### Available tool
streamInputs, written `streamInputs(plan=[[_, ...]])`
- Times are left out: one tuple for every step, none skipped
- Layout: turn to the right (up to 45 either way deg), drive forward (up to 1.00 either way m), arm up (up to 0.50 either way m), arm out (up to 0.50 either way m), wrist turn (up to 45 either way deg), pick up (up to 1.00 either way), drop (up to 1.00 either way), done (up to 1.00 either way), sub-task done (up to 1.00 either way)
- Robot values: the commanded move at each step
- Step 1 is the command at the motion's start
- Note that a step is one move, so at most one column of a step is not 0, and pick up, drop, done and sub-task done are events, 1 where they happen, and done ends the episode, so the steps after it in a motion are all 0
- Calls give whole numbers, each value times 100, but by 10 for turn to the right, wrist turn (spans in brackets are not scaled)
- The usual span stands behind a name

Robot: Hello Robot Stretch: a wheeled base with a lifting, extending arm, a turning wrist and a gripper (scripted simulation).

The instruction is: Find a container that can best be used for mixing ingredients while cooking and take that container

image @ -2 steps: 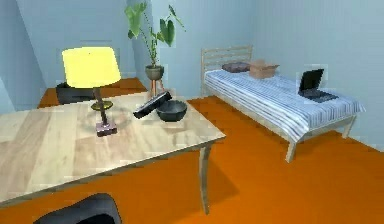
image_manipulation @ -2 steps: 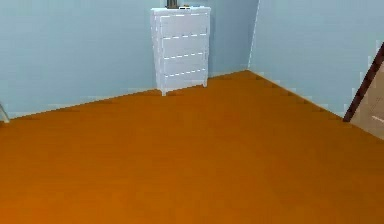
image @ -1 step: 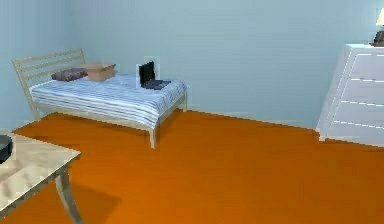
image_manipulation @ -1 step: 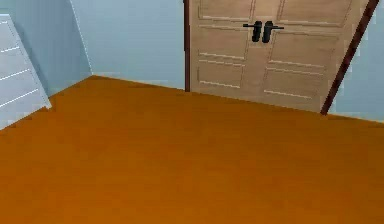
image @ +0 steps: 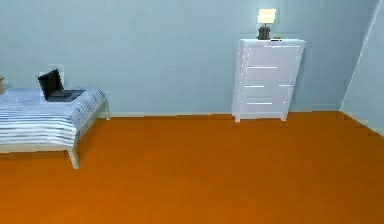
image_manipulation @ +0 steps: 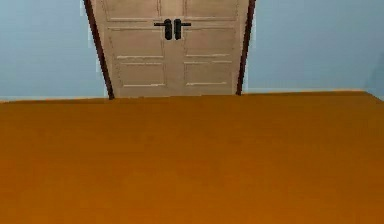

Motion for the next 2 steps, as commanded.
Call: streamInputs(plan=[[0, 20, 0, 0, 0, 0, 0, 0, 0], [-360, 0, 0, 0, 0, 0, 0, 0, 0]])
